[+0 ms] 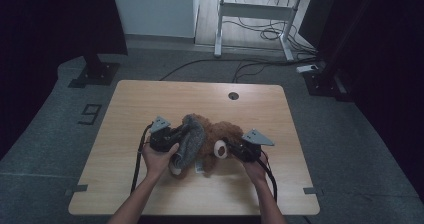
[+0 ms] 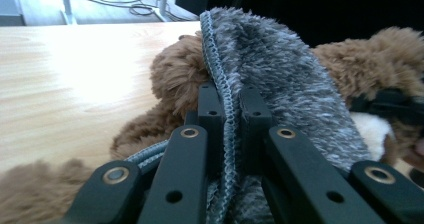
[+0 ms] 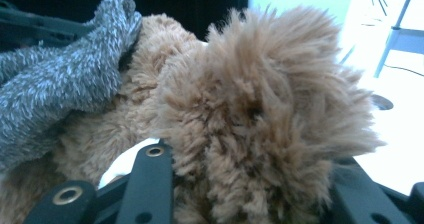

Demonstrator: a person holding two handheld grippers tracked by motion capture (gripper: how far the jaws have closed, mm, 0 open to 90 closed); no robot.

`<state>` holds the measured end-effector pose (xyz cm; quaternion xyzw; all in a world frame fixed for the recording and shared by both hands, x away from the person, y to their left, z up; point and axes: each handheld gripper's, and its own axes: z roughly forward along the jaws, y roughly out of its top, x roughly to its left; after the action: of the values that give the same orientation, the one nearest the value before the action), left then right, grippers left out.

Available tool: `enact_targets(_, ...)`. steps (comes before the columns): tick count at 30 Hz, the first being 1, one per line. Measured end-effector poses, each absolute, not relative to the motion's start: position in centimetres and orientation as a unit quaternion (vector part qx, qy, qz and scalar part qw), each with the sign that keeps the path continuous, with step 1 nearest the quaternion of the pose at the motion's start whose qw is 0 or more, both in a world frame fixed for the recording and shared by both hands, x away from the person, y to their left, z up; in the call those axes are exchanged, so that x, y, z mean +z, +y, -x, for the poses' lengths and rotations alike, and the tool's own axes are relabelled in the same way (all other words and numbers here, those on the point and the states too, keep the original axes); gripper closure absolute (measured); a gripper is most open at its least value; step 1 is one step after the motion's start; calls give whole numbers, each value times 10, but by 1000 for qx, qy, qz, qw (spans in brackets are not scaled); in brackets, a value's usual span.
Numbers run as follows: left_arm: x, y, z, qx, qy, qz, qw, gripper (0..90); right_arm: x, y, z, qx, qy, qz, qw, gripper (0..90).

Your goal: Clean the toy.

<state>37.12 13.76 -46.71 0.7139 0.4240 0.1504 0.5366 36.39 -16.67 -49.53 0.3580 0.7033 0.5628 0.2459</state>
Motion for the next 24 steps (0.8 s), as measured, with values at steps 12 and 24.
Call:
enact_targets(12, -434, 72, -353, 120, 347, -742, 561, 822, -525, -192, -337, 565, 716, -332, 241, 559)
enact_targets(24, -458, 10, -375, 122, 350, -784, 498, 820, -530, -196, -327, 563, 722, -314, 251, 544)
